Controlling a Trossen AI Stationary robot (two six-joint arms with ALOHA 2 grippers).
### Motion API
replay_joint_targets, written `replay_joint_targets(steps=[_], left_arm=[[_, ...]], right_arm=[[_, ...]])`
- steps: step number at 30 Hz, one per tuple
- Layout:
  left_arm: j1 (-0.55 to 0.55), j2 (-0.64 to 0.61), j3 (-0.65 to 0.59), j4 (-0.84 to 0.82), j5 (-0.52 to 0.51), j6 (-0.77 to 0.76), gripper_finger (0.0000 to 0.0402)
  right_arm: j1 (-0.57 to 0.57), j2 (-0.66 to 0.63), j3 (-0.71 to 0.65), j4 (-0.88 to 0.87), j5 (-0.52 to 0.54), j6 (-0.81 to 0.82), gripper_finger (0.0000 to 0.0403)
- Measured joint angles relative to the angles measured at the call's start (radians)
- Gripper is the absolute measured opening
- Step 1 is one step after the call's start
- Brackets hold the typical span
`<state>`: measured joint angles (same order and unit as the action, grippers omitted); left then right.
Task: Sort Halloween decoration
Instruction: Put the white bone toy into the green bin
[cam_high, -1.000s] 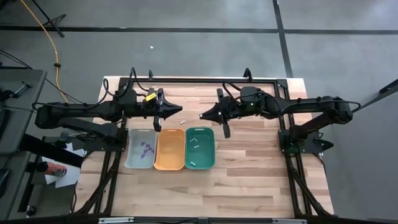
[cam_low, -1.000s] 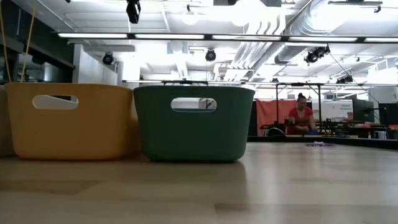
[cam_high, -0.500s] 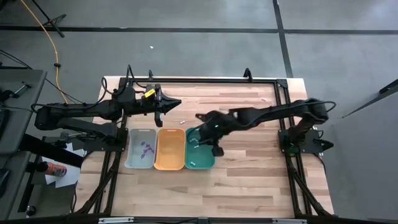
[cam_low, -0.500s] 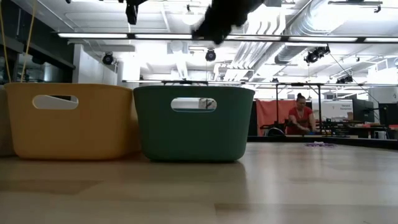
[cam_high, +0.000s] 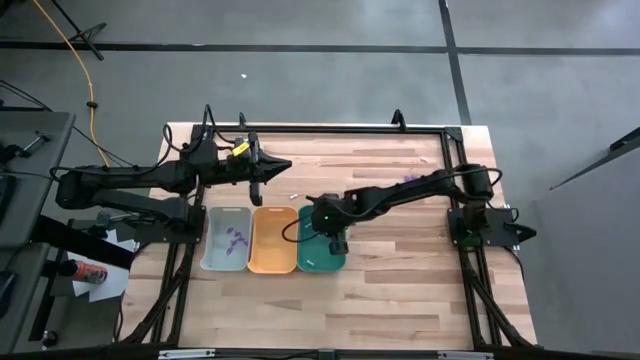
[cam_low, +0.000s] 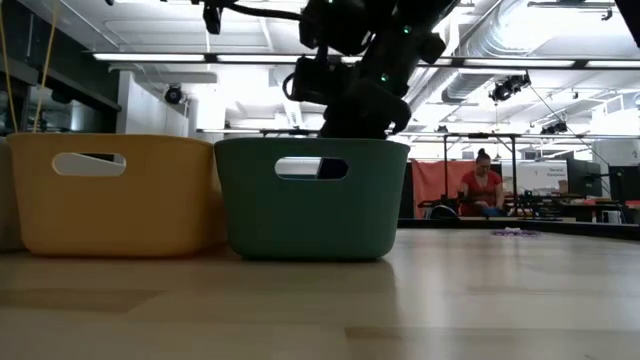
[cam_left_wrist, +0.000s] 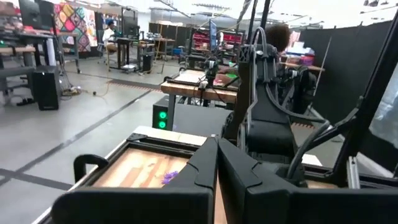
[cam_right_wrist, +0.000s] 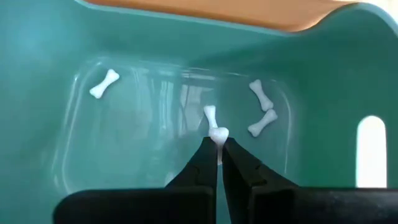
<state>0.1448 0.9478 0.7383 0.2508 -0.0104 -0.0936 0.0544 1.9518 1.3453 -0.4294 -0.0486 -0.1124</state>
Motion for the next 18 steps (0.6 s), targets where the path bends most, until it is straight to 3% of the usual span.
replay_joint_targets(steps=[8, 18], left_arm=[[0.005, 0.000, 0.000, 0.000, -0.006, 0.018, 0.0000], [0.006, -0.001, 0.000, 0.000, -0.006, 0.020, 0.0000]], right_arm=[[0.001, 0.000, 0.001, 0.004, 0.000, 0.058, 0.0023], [0.000, -0.007, 0.021, -0.073, -0.037, 0.063, 0.0152]])
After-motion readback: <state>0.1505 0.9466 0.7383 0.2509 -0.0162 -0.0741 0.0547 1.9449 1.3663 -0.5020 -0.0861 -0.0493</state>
